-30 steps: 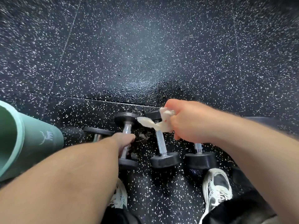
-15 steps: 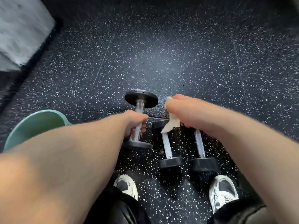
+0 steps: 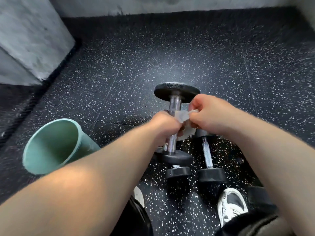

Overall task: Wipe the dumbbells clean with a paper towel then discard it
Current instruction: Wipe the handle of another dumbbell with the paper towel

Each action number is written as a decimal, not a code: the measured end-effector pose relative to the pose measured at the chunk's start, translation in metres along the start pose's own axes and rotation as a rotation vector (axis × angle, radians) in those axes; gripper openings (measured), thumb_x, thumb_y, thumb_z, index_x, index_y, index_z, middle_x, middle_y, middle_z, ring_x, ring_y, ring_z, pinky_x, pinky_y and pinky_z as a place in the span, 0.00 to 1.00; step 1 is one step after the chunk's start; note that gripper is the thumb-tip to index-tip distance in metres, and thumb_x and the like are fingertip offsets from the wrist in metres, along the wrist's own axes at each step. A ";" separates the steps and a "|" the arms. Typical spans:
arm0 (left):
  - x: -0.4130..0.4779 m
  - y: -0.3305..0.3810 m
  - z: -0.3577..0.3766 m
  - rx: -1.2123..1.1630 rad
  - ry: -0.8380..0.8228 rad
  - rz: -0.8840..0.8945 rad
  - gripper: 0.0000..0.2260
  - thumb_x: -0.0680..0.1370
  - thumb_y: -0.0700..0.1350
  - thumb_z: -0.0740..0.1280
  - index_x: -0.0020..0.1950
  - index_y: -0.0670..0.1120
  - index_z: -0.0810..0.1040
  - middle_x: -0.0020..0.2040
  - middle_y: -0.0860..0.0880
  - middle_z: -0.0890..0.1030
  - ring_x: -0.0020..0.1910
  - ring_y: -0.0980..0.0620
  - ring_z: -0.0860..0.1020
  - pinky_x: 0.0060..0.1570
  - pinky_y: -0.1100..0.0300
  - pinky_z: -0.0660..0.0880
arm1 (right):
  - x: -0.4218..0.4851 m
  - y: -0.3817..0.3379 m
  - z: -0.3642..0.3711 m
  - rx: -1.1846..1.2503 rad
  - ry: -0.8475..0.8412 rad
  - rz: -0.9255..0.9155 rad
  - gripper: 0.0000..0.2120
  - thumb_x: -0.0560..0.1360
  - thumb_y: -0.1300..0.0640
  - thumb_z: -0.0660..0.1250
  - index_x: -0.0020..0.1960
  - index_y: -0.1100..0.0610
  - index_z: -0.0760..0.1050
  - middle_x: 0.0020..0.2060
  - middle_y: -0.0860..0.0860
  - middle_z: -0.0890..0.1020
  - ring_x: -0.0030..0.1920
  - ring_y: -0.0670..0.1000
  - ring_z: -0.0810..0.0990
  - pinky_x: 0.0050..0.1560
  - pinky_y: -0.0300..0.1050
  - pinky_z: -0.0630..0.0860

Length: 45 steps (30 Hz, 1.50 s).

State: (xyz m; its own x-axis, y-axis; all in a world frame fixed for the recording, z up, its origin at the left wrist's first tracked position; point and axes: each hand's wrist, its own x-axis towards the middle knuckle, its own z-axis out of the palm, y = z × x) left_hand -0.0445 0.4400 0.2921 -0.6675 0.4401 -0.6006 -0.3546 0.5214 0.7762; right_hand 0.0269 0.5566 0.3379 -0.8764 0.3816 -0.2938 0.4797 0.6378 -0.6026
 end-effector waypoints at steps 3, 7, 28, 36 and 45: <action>0.002 -0.013 0.008 0.033 0.033 -0.018 0.18 0.79 0.58 0.68 0.49 0.41 0.78 0.37 0.46 0.83 0.29 0.51 0.78 0.28 0.62 0.73 | -0.003 0.005 -0.001 0.051 -0.032 -0.043 0.02 0.72 0.57 0.68 0.43 0.50 0.78 0.35 0.46 0.82 0.37 0.49 0.77 0.36 0.43 0.71; 0.013 -0.018 0.014 0.029 0.042 -0.007 0.20 0.78 0.59 0.67 0.53 0.42 0.78 0.42 0.44 0.84 0.38 0.47 0.81 0.38 0.54 0.77 | 0.001 0.014 0.008 0.187 -0.035 0.000 0.03 0.70 0.55 0.72 0.43 0.50 0.81 0.34 0.48 0.84 0.38 0.50 0.81 0.42 0.49 0.79; 0.047 -0.006 0.011 -0.044 -0.016 0.134 0.18 0.66 0.53 0.65 0.52 0.48 0.82 0.40 0.48 0.83 0.40 0.47 0.81 0.41 0.55 0.79 | 0.050 0.024 0.025 0.357 0.267 0.293 0.09 0.67 0.53 0.77 0.39 0.54 0.78 0.31 0.50 0.83 0.32 0.54 0.82 0.37 0.49 0.80; 0.046 -0.009 0.004 0.003 -0.044 0.130 0.17 0.64 0.49 0.64 0.50 0.47 0.80 0.35 0.48 0.80 0.34 0.47 0.77 0.34 0.60 0.70 | 0.060 0.015 0.039 0.500 0.202 0.310 0.07 0.69 0.56 0.75 0.42 0.56 0.78 0.32 0.55 0.84 0.32 0.56 0.82 0.42 0.61 0.82; 0.048 -0.013 -0.004 0.075 0.029 0.141 0.16 0.67 0.49 0.62 0.52 0.48 0.80 0.43 0.46 0.82 0.39 0.47 0.77 0.37 0.59 0.70 | 0.055 0.005 0.041 0.894 0.108 0.263 0.07 0.65 0.63 0.70 0.39 0.55 0.85 0.43 0.63 0.83 0.45 0.59 0.75 0.55 0.74 0.73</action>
State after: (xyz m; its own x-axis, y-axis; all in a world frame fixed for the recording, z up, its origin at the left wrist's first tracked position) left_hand -0.0748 0.4514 0.2537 -0.7263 0.4917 -0.4804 -0.2073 0.5096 0.8350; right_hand -0.0210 0.5528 0.2882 -0.7143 0.5290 -0.4582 0.4119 -0.2115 -0.8863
